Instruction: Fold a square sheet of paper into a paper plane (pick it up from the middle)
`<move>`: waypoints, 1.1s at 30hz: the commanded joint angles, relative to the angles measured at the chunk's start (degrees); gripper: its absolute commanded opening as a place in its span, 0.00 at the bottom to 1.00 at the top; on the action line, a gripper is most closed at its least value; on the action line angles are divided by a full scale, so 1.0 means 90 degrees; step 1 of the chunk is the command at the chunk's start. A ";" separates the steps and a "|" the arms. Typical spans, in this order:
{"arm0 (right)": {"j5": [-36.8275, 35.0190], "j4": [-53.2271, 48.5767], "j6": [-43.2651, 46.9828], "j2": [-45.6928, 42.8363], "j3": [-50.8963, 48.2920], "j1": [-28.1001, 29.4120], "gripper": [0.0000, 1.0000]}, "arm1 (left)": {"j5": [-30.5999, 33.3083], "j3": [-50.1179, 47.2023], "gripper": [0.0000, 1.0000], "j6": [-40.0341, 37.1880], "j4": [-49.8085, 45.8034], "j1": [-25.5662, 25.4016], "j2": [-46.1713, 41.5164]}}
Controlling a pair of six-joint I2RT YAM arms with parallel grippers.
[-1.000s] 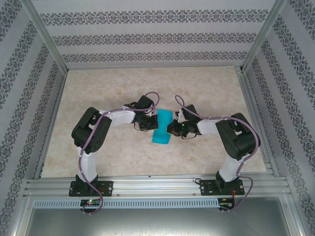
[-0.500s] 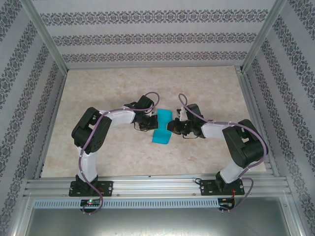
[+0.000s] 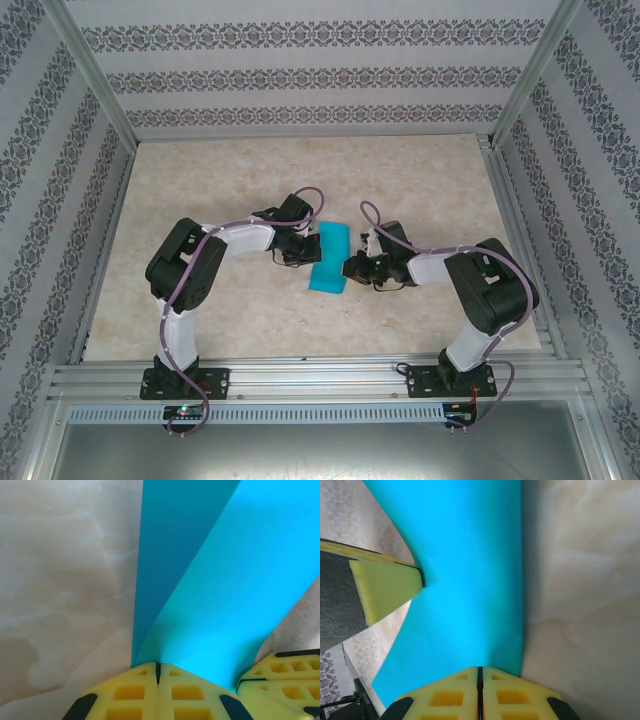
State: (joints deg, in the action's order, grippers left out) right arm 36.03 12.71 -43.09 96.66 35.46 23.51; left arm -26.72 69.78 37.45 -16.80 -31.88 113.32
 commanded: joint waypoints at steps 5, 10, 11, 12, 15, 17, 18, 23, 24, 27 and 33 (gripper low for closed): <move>-0.0024 -0.0318 -0.0025 -0.0660 0.0117 0.0358 0.12 | 0.0249 -0.0116 0.00 -0.0162 -0.0624 -0.0110 0.0300; -0.0097 -0.0243 -0.0113 -0.0571 0.0091 0.0494 0.12 | 0.0240 -0.0106 0.00 -0.0168 -0.0634 -0.0110 0.0303; -0.0158 -0.0223 -0.0114 -0.0543 0.0037 0.0494 0.12 | 0.0241 -0.0101 0.00 -0.0171 -0.0624 -0.0110 0.0300; -0.0175 -0.0202 -0.0116 -0.0500 -0.0003 0.0484 0.12 | 0.0239 -0.0107 0.00 -0.0183 -0.0624 -0.0113 0.0306; -0.0175 -0.0045 -0.0128 -0.0363 -0.0161 0.0474 0.12 | 0.0225 -0.0094 0.00 -0.0179 -0.0624 -0.0110 0.0310; -0.0173 0.0041 -0.0139 -0.0237 -0.0264 0.0472 0.12 | 0.0234 -0.0101 0.00 -0.0183 -0.0621 -0.0110 0.0309; -0.0201 0.0036 -0.0129 -0.0192 -0.0307 0.0474 0.12 | 0.0228 -0.0097 0.00 -0.0188 -0.0633 -0.0110 0.0310; -0.0227 0.0083 -0.0100 -0.0122 -0.0592 0.0474 0.12 | 0.0223 -0.0095 0.00 -0.0178 -0.0614 -0.0110 0.0309; -0.0200 0.0048 -0.0097 -0.0162 -0.0582 0.0474 0.12 | 0.0223 -0.0095 0.00 -0.0178 -0.0615 -0.0105 0.0301; -0.0186 -0.0133 -0.0095 -0.0433 -0.0463 0.0474 0.12 | 0.0223 -0.0107 0.00 -0.0178 -0.0603 -0.0110 0.0304; -0.0070 -0.0315 -0.0189 -0.1080 -0.0317 0.0502 0.13 | 0.0222 -0.0107 0.00 -0.0188 -0.0614 -0.0105 0.0311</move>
State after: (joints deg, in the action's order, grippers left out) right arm 35.18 11.27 -44.40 89.82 31.99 27.64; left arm -26.74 69.78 37.43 -16.78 -31.88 113.32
